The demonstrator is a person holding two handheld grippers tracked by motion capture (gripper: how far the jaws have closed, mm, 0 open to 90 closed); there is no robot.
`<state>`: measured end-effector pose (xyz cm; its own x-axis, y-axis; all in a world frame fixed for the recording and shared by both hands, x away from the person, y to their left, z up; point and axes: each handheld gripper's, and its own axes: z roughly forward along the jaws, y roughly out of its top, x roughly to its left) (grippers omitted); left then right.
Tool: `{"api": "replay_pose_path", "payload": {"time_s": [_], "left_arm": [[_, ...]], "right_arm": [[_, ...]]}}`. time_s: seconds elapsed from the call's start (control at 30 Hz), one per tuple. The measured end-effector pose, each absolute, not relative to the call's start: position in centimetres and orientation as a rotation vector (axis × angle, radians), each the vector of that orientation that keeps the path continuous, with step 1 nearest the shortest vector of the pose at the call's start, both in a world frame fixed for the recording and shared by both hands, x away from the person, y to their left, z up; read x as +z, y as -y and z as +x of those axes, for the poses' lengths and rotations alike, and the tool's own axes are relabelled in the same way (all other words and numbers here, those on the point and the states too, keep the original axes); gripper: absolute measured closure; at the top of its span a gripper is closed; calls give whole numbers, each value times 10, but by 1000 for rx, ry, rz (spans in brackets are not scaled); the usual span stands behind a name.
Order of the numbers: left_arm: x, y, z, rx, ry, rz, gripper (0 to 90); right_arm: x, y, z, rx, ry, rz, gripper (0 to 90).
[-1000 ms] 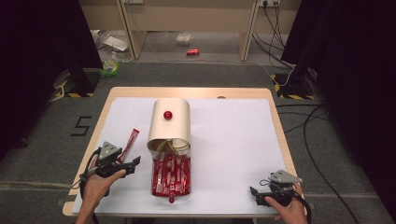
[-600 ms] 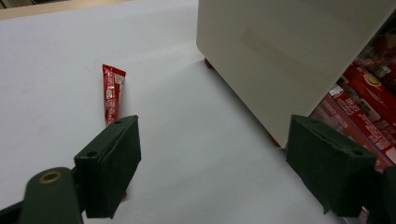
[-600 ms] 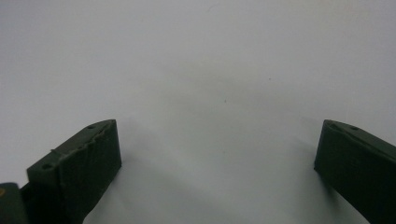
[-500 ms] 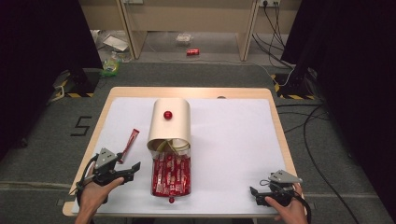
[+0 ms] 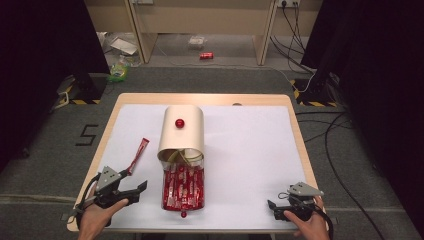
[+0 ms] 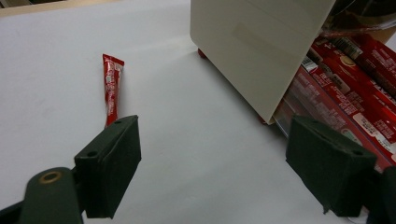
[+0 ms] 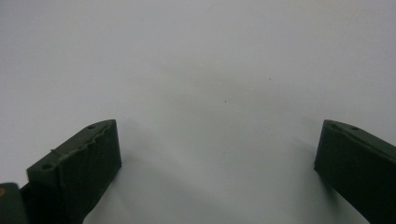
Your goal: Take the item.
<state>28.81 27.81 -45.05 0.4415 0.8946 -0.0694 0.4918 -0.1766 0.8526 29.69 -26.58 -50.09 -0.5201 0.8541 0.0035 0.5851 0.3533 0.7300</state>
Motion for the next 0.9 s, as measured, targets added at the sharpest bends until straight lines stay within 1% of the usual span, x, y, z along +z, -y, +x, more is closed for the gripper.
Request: {"api": "replay_pose_path", "payload": {"time_s": [0.9], "left_arm": [[-459, -271, 258, 581, -1145, 1813, 178]], "right_arm": [[-501, 266, 297, 975, -2244, 1254, 8]]}}
